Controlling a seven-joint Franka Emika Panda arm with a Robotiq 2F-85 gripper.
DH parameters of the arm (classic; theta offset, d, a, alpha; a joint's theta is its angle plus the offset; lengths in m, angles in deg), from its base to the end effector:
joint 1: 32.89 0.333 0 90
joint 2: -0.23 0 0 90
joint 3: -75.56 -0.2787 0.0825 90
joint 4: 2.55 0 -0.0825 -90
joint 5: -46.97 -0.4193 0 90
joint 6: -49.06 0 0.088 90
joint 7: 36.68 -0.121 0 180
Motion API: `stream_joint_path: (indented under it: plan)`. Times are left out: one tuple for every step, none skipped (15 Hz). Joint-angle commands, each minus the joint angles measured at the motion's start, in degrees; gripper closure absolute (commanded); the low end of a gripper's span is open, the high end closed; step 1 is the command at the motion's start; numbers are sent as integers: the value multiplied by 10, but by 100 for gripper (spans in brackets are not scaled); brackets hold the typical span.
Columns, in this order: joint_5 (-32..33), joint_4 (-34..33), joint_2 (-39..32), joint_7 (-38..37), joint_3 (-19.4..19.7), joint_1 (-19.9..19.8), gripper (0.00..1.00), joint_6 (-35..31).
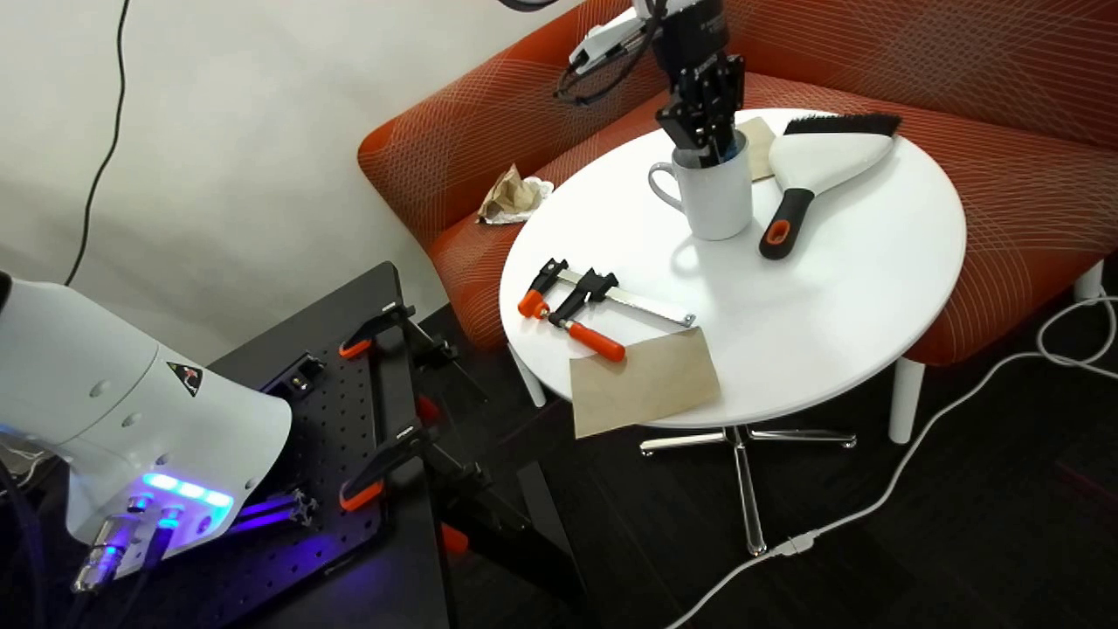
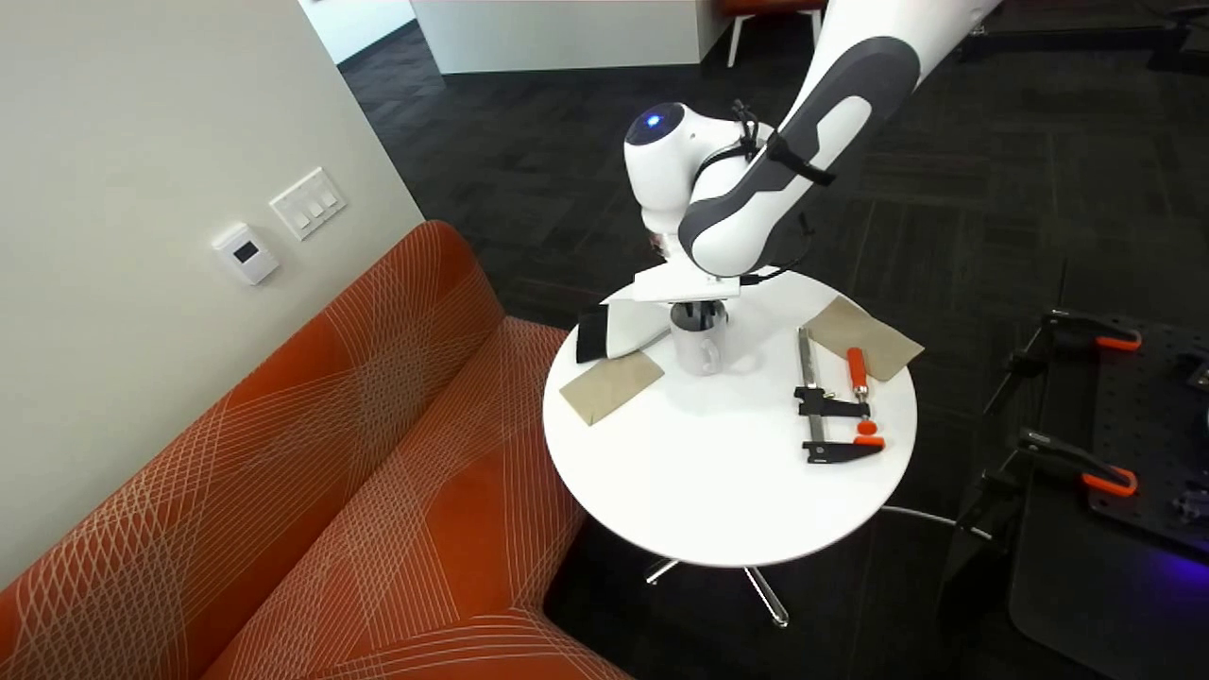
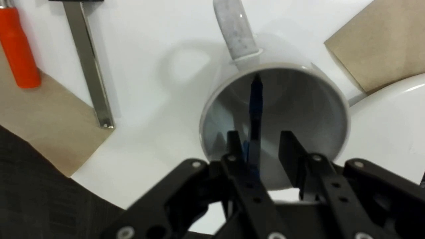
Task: Remove the pen from the mug, move the mug forward then put the pen back into the mug.
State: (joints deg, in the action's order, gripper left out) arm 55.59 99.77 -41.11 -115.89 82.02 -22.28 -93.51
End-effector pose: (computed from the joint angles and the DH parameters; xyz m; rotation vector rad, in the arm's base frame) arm 0.6462 0.0455 0.0791 2.5101 -1.6485 0.1448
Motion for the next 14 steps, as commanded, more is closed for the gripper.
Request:
stream_joint_path:
  plan:
    - [-9, -23, -21, -9, 15, 14, 63, -3]
    - [-7, -27, -24, -11, 17, 16, 63, -2]
    - [-7, -29, -27, -11, 19, 18, 63, -2]
    - [-6, -32, -30, -13, 21, 20, 63, -2]
    - [-3, -33, -32, -15, 24, 24, 64, -1]
    - [-1, -35, -34, -18, 28, 27, 64, -1]
    - [1, -37, -36, -21, 32, 31, 69, -1]
    - [4, -37, -36, -24, 36, 36, 90, -2]
    - [8, -37, -37, -32, 43, 43, 93, -1]
    - [13, -35, -36, -39, 50, 51, 94, -1]
    - [17, -33, -34, -43, 55, 57, 99, -1]
    - [23, -28, -31, -52, 61, 65, 100, -1]
    - [29, -25, -27, -58, 66, 72, 96, -1]
    - [37, -17, -20, -69, 72, 81, 96, -2]
